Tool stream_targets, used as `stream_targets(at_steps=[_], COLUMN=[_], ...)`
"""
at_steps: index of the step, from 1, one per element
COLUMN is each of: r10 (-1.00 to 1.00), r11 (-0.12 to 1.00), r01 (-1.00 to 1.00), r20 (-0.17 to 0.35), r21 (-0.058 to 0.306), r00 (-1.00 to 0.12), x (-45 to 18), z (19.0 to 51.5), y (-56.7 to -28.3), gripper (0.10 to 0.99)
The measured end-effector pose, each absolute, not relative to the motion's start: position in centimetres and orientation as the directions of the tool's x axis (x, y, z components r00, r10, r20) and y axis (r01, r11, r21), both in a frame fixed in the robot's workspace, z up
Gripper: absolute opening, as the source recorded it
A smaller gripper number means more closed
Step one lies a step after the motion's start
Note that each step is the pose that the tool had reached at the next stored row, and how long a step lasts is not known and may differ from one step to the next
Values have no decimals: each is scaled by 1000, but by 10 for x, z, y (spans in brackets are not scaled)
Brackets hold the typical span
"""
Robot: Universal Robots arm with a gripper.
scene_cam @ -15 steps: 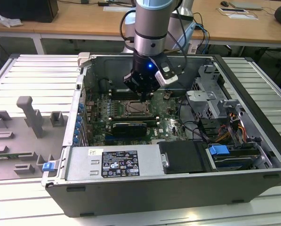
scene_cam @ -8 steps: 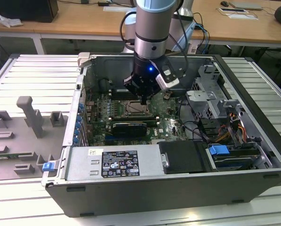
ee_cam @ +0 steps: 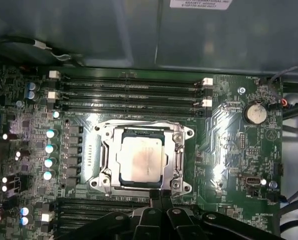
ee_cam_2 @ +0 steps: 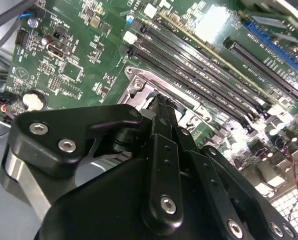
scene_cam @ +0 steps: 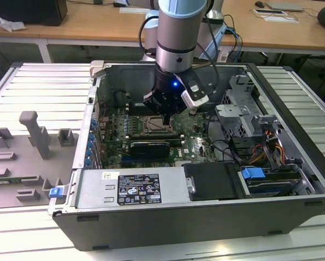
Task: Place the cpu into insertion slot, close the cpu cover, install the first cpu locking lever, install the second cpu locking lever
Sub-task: 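Install the second cpu locking lever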
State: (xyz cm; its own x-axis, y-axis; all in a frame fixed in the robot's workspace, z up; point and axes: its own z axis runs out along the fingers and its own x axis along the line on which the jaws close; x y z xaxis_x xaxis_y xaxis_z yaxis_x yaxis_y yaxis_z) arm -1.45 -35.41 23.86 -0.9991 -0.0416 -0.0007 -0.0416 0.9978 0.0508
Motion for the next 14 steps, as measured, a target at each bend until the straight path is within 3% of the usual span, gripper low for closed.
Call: stream_targets(at_steps=[14], r10=[-44], r11=[997], r01=[-44], r20=[-1], r21=[64], r00=[-999], x=[-39], z=[238], y=[-368], gripper=[106])
